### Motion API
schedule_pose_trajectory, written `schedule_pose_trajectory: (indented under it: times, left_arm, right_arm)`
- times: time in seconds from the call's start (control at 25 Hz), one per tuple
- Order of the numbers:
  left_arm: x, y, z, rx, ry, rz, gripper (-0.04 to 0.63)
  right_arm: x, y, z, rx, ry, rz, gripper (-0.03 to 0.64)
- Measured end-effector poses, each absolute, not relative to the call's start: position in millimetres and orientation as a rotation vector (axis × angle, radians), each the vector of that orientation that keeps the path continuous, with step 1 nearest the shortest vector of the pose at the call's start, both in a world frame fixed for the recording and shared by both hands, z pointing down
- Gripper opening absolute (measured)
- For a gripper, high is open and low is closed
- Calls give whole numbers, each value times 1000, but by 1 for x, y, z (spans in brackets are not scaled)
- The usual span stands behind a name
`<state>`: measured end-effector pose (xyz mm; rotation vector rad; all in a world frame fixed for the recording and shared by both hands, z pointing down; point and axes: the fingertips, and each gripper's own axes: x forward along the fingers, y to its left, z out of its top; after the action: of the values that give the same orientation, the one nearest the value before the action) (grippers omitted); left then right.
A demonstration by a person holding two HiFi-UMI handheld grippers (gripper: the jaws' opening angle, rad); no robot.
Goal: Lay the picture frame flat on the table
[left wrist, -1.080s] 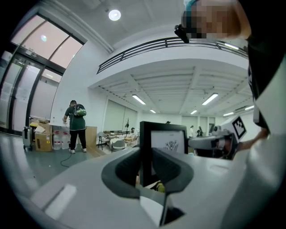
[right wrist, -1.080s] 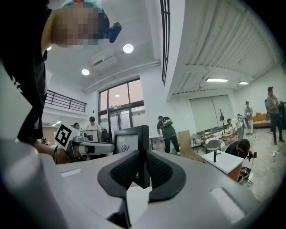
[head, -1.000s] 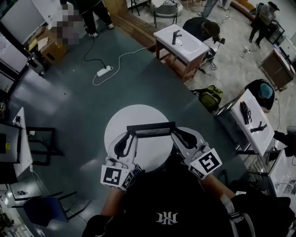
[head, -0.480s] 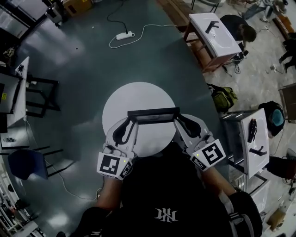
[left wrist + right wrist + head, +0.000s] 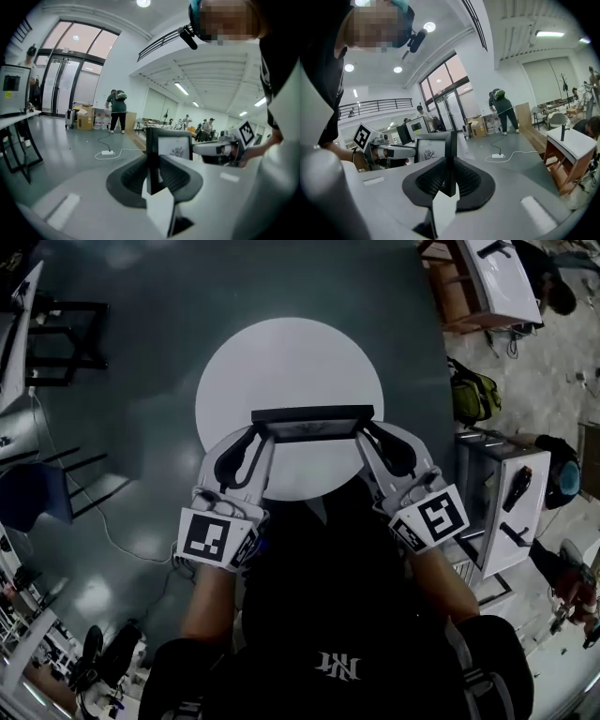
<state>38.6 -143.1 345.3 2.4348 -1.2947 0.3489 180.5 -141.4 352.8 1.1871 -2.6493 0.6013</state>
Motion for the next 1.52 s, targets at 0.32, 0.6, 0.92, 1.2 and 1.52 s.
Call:
schedule_pose_trajectory:
  times: [0.32,0.6,0.92,1.2,1.52]
  left_arm:
    - [25,-149,423,2340,-1271,401,80]
    - [20,-146,487,2265,-1236,434,80]
    - [30,-139,550,2193,-1200,461,80]
    - [36,-136,591,2152,-1173,486,80]
    - [27,-143,613,2137,-1177,501,80]
  right_arm:
    - [166,-148,432,1126,-2595,726,48]
    - [161,-147,499,1094,-2531,855,48]
    - [171,-138,563,1068,-2452,957,48]
    - [176,-138,602,1059,-2403,994,48]
    - [168,-142,621,1050,-2392,996,48]
